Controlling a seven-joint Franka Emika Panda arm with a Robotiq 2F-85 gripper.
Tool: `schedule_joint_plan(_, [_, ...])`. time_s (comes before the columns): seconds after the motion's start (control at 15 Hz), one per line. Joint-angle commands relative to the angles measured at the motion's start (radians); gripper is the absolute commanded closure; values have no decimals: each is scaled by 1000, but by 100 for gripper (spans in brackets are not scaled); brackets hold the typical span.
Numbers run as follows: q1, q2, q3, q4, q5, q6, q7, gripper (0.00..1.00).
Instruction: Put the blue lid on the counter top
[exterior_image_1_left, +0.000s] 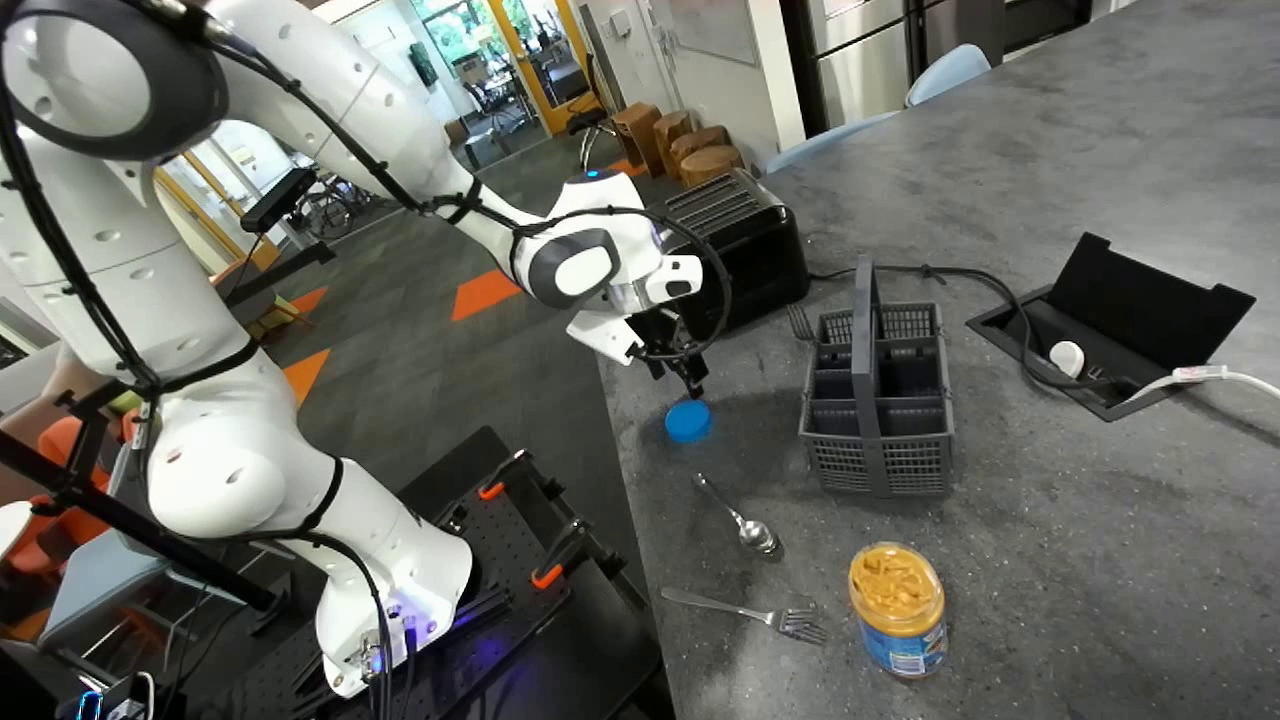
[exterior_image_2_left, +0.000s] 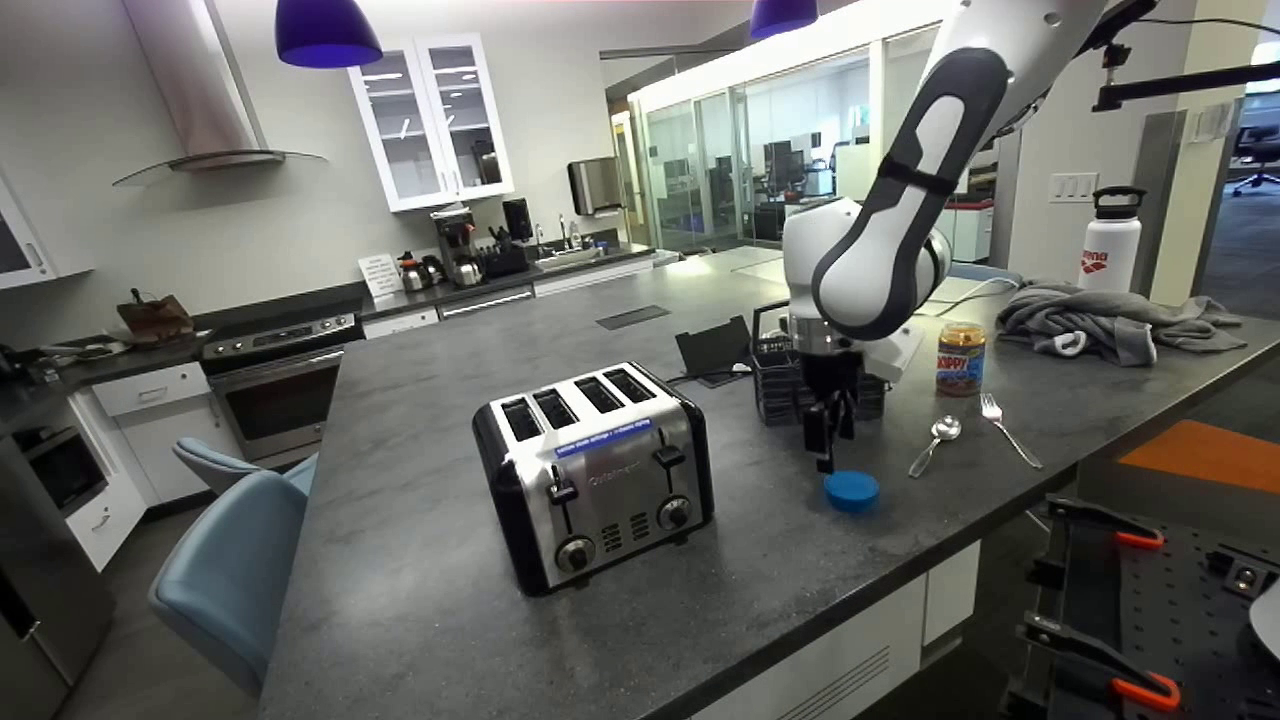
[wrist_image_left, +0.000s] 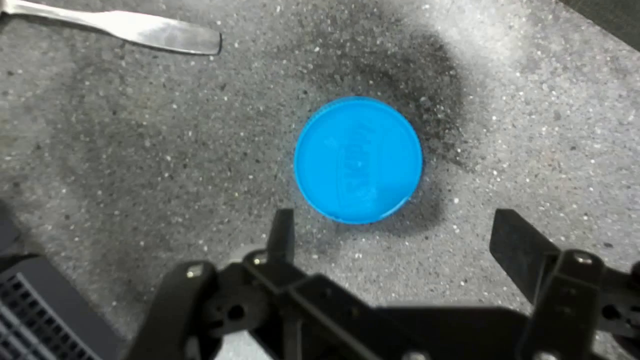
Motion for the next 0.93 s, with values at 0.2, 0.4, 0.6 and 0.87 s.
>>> schedule_joint_plan(0.2, [5,-408,-2,-153,11,-176,-77,0])
schedule_joint_plan(0.4, [11,-547,-16,-174,5,-263,-90,0])
schedule_joint_plan(0.6, [18,-643,-30,-181,11,-322,-108,0])
schedule_joint_plan(0.87, [16,-717,-43,-186,2,-358,-95,0])
